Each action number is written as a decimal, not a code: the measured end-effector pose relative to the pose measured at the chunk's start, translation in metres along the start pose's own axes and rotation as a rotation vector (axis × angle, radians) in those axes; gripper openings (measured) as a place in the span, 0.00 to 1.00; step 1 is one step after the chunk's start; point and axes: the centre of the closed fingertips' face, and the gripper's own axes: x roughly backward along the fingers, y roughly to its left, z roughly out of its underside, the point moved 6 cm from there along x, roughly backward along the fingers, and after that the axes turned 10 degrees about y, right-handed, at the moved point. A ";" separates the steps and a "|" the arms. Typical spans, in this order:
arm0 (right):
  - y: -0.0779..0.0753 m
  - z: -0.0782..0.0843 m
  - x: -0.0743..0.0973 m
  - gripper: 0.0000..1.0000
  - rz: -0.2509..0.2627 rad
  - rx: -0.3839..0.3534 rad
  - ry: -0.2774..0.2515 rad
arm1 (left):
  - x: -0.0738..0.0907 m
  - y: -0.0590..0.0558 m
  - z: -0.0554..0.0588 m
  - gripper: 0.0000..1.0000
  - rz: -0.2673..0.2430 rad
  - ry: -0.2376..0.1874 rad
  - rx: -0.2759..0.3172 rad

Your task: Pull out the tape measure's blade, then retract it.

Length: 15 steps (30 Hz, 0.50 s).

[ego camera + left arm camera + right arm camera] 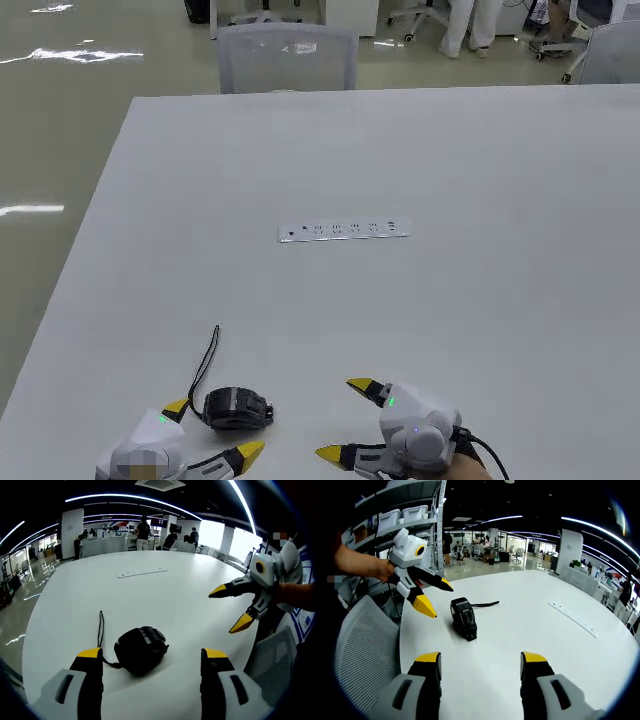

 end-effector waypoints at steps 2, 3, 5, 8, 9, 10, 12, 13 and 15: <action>-0.001 0.001 0.007 0.65 0.012 -0.006 0.002 | 0.004 0.001 0.000 0.79 -0.002 0.004 -0.014; -0.001 0.002 0.009 0.66 0.018 -0.012 0.003 | 0.005 0.001 0.000 0.79 -0.002 0.005 -0.017; -0.002 0.003 0.016 0.67 0.028 -0.026 -0.001 | 0.008 0.002 0.001 0.79 -0.003 0.006 -0.028; -0.003 0.006 0.023 0.70 0.036 -0.054 -0.004 | 0.013 0.002 0.001 0.81 -0.004 0.004 -0.050; -0.003 0.006 0.025 0.71 0.040 -0.060 -0.007 | 0.015 0.002 0.001 0.81 -0.004 0.002 -0.055; -0.004 0.007 0.028 0.72 0.045 -0.063 -0.010 | 0.017 0.002 0.001 0.82 -0.002 0.001 -0.063; -0.004 0.008 0.032 0.74 0.060 -0.068 -0.017 | 0.021 0.003 0.001 0.83 0.004 -0.004 -0.060; -0.004 0.009 0.034 0.76 0.062 -0.074 -0.021 | 0.022 0.004 0.001 0.83 0.006 -0.007 -0.058; -0.003 0.011 0.040 0.78 0.070 -0.095 -0.023 | 0.026 0.003 0.001 0.85 0.013 -0.017 -0.068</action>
